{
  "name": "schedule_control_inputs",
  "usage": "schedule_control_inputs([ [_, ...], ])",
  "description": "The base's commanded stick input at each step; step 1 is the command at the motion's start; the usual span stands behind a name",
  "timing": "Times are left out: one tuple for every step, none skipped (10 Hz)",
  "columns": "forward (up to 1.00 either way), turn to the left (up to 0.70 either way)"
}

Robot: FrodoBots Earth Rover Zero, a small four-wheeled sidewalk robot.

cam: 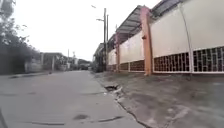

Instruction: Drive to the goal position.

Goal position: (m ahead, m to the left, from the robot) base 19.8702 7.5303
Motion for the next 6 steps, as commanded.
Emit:
schedule_control_inputs([
  [0.70, 0.35],
  [0.70, 0.35],
  [0.70, 0.35],
  [0.70, 0.26],
  [0.70, 0.06],
  [0.70, 0.00],
])
